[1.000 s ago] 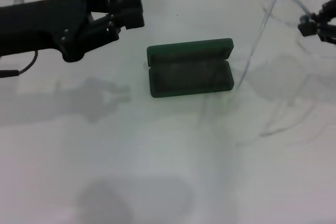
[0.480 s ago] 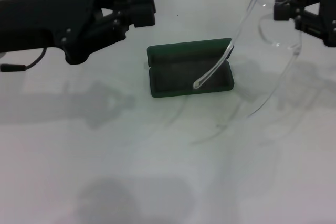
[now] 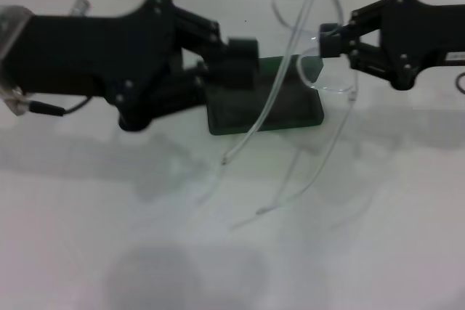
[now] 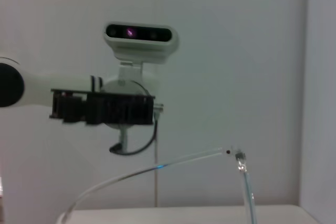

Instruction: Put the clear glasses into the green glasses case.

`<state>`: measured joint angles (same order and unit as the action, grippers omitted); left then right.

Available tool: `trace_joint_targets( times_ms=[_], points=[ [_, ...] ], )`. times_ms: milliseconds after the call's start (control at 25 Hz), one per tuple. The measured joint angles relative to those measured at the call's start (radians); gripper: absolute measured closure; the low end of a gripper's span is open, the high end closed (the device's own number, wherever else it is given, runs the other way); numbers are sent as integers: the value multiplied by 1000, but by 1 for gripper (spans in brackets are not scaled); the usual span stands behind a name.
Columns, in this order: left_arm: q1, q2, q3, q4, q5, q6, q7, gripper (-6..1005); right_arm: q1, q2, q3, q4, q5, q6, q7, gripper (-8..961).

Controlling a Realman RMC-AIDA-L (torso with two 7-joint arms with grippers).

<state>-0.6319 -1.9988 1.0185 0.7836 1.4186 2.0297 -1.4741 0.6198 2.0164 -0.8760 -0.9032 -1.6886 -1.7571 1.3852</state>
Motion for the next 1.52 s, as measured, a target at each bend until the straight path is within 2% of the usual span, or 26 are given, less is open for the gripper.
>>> trace_joint_targets(
  times_ms=[240,400,720,1080,1520],
  points=[
    [-9,-10,29,0,9,0,19,899,49,3,-17,72,7,-1,-40,871],
    [-3,-23,38,0,11,0,37,915,53,4,-37,76,28,-1,-45,872],
    [-3,-34,55,0,6,0,41,944,51,5,-66,79,45,-7,-55,872],
    [-16,-23,43,2,-23,-10,22,943,49,5,-109,97,46,0,-63,872],
    [-16,-27,31,-10,15,-119,50,944,58,5,-156,113,66,1,-75,872]
  ],
)
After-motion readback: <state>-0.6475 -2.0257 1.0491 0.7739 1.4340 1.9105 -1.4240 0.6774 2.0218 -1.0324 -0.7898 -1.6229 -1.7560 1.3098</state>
